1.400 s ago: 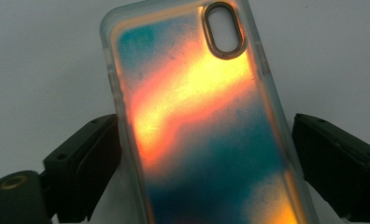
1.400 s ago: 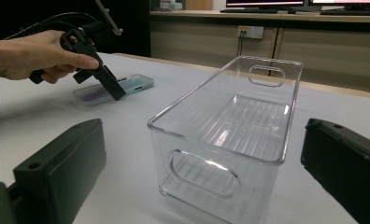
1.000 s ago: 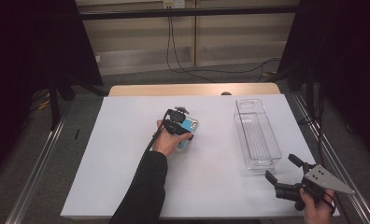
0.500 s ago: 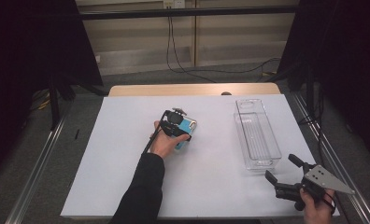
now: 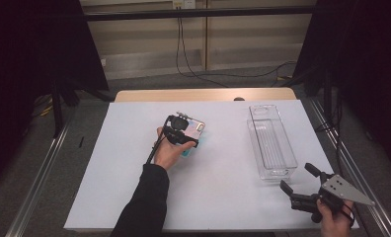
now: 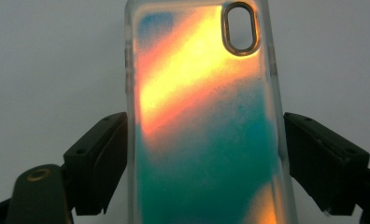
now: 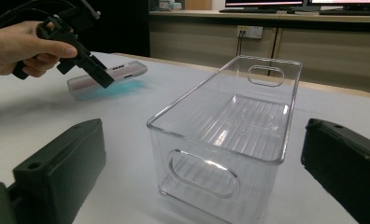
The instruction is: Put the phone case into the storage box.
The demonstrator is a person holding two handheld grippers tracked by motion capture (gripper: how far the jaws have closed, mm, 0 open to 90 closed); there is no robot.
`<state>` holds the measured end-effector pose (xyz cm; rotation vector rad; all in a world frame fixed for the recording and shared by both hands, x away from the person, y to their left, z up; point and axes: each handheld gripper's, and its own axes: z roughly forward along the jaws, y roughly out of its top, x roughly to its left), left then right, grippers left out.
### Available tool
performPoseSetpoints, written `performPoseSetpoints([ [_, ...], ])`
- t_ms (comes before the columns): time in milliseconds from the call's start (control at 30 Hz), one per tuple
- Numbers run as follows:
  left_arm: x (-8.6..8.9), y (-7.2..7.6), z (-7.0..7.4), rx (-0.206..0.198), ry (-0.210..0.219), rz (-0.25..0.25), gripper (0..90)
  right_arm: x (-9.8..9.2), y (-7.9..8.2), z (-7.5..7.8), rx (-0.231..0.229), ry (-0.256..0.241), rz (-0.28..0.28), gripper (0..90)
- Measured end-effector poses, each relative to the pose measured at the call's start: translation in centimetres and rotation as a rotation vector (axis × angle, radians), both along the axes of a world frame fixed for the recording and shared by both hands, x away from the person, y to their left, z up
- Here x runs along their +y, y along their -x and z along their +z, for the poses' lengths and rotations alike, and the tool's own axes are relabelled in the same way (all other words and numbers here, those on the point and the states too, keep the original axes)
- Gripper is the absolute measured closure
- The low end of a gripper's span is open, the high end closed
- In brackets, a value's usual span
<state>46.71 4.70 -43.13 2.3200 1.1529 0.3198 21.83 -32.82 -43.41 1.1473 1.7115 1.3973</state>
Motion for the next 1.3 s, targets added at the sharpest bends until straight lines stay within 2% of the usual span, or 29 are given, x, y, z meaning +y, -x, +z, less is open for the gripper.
performPoseSetpoints([
  [33, 0.2, 0.2, 0.3, -0.022, 0.011, 0.003, 17.2, 0.0, 0.0, 0.0, -0.001, 0.001, -0.001, 0.0],
  [133, 0.5, 0.5, 0.7, -0.037, 0.016, -0.008, 17.2, 0.0, 0.0, 0.0, -0.001, 0.001, -0.002, 0.0],
  [267, 1.0, 0.9, 0.9, -0.054, 0.033, 0.002, 17.2, 0.0, 0.0, 0.0, -0.002, 0.002, -0.004, 0.0],
  [333, 1.3, 1.2, 1.1, -0.075, 0.035, 0.002, 17.2, 0.0, 0.0, 0.0, -0.002, 0.003, -0.005, 0.0],
  [400, 1.6, 1.6, 1.4, -0.096, 0.058, 0.01, 17.2, 0.0, 0.0, 0.0, -0.002, 0.003, -0.007, 0.0],
  [667, 2.3, 2.7, 2.2, -0.154, 0.07, 0.009, 17.2, 0.0, 0.0, 0.0, -0.003, 0.004, -0.007, 0.0],
  [700, 2.3, 2.8, 2.2, -0.159, 0.086, 0.016, 17.2, 0.0, 0.0, 0.0, -0.003, 0.005, -0.008, 0.0],
  [767, 2.5, 2.9, 2.4, -0.16, 0.07, 0.005, 17.2, 0.0, 0.0, 0.0, -0.002, 0.005, -0.009, 0.0],
  [800, 2.4, 3.0, 2.4, -0.165, 0.062, 0.021, 17.2, 0.0, 0.0, 0.0, -0.002, 0.005, -0.009, 0.0],
  [867, 2.5, 3.2, 2.5, -0.155, 0.066, 0.012, 17.2, 0.0, 0.0, 0.0, -0.001, 0.005, -0.009, 0.0],
  [900, 2.6, 3.3, 2.5, -0.161, 0.062, 0.012, 17.2, 0.0, 0.0, 0.0, 0.0, 0.004, -0.008, 0.0],
  [933, 2.5, 3.5, 2.5, -0.167, 0.078, 0.025, 17.2, 0.0, 0.0, 0.0, 0.0, 0.004, -0.008, 0.0],
  [1000, 2.7, 3.8, 2.7, -0.171, 0.07, 0.014, 17.2, 0.0, 0.0, 0.0, 0.001, 0.004, -0.008, 0.0],
  [1033, 2.7, 3.9, 2.7, -0.179, 0.087, 0.025, 17.1, 0.0, 0.0, 0.0, 0.001, 0.005, -0.008, 0.0],
  [1100, 2.9, 4.3, 2.9, -0.192, 0.068, 0.013, 17.2, 0.0, 0.0, 0.0, 0.001, 0.004, -0.009, 0.0],
  [1300, 3.8, 5.1, 3.3, -0.208, 0.086, 0.021, 17.1, 0.1, 0.0, 0.0, 0.001, 0.004, -0.009, 0.0],
])
